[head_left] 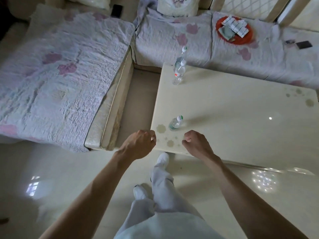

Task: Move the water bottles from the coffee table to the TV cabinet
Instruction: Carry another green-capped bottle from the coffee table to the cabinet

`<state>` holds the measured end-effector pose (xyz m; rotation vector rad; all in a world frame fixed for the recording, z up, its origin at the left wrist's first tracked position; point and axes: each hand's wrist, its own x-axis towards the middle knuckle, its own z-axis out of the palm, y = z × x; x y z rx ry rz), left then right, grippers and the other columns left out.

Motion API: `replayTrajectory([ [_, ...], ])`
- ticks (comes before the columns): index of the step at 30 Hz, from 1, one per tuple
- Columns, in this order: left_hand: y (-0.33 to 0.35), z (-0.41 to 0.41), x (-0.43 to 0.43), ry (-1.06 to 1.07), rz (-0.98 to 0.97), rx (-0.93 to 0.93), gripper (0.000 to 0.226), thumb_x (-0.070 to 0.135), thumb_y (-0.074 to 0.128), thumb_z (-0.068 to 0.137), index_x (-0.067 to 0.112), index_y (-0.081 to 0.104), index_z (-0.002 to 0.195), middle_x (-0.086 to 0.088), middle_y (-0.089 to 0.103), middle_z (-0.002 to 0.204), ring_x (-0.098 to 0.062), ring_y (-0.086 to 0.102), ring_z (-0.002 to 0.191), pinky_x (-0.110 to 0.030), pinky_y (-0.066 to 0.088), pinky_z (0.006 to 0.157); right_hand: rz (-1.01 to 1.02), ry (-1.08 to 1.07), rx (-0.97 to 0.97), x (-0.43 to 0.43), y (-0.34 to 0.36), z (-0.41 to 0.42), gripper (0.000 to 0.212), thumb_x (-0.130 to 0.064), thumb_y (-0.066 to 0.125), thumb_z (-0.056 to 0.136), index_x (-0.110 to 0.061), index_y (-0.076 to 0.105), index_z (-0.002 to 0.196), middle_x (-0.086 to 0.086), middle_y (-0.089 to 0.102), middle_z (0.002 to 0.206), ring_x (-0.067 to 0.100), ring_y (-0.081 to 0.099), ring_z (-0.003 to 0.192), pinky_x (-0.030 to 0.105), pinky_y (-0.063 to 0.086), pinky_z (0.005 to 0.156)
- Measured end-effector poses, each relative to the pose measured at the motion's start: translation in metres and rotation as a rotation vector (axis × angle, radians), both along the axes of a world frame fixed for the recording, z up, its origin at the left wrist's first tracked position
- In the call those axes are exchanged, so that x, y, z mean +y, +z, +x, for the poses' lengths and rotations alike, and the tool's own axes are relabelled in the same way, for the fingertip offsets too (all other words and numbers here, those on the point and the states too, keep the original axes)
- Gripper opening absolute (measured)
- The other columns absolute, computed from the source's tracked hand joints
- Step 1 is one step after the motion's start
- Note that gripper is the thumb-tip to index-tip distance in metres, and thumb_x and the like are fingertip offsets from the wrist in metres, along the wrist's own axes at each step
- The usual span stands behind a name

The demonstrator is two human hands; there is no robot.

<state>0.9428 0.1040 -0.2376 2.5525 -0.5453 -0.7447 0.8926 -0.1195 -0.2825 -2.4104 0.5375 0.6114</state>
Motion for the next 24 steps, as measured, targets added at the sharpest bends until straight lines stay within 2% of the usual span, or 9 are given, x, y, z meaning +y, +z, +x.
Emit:
replayTrajectory([
  [3, -0.025, 0.035, -0.019, 0.025, 0.014, 0.028, 0.021, 0.021, 0.046, 0.093, 0.016, 0.066, 0.097, -0.006, 0.07, 0.106, -0.03, 0.067, 0.086, -0.034, 0.053, 0.07, 0.039, -0.08, 0.061, -0.018, -0.045, 0.028, 0.045, -0.025, 0.06, 0.085, -0.01, 0.053, 0.127, 0.005, 0.061, 0.126, 0.024, 0.057, 0.115, 0.03, 0.044, 0.093],
  [7, -0.062, 0.077, -0.05, -0.015, 0.077, 0.095, 0.024, 0.023, 0.046, 0.094, 0.016, 0.063, 0.11, -0.006, 0.068, 0.114, -0.031, 0.066, 0.093, -0.038, 0.054, 0.076, 0.078, -0.211, 0.102, -0.041, -0.104, 0.064, 0.06, -0.028, 0.066, 0.083, -0.009, 0.043, 0.135, 0.01, 0.052, 0.133, 0.027, 0.052, 0.119, 0.032, 0.041, 0.095],
  [10, -0.086, 0.099, -0.071, -0.007, 0.095, 0.145, 0.027, 0.023, 0.045, 0.094, 0.017, 0.062, 0.115, -0.005, 0.066, 0.119, -0.028, 0.066, 0.098, -0.039, 0.055, 0.081, 0.113, -0.224, 0.123, -0.05, -0.144, 0.085, 0.071, -0.03, 0.071, 0.08, -0.011, 0.036, 0.139, 0.011, 0.044, 0.138, 0.029, 0.049, 0.122, 0.032, 0.04, 0.097],
  [14, -0.104, 0.111, -0.084, 0.006, 0.096, 0.202, 0.026, 0.021, 0.046, 0.094, 0.017, 0.064, 0.112, -0.005, 0.067, 0.116, -0.025, 0.066, 0.095, -0.04, 0.055, 0.083, 0.176, -0.203, 0.114, -0.052, -0.183, 0.098, 0.082, -0.029, 0.075, 0.077, -0.019, 0.03, 0.145, 0.009, 0.038, 0.141, 0.026, 0.046, 0.126, 0.033, 0.039, 0.098],
  [20, -0.117, 0.111, -0.073, 0.016, 0.074, 0.26, 0.022, 0.02, 0.049, 0.096, 0.014, 0.065, 0.11, -0.005, 0.068, 0.115, -0.018, 0.068, 0.088, -0.033, 0.058, 0.081, 0.238, -0.237, -0.001, -0.045, -0.219, 0.101, 0.085, -0.024, 0.08, 0.071, -0.026, 0.034, 0.143, 0.005, 0.041, 0.139, 0.022, 0.046, 0.125, 0.029, 0.04, 0.097],
  [24, -0.121, 0.118, -0.062, 0.029, 0.065, 0.261, 0.021, 0.018, 0.052, 0.096, 0.013, 0.067, 0.109, -0.005, 0.07, 0.114, -0.015, 0.068, 0.085, -0.022, 0.055, 0.075, 0.198, -0.282, -0.105, -0.038, -0.231, 0.108, 0.077, -0.023, 0.081, 0.071, -0.025, 0.043, 0.137, 0.0, 0.046, 0.137, 0.021, 0.048, 0.121, 0.035, 0.047, 0.094],
])
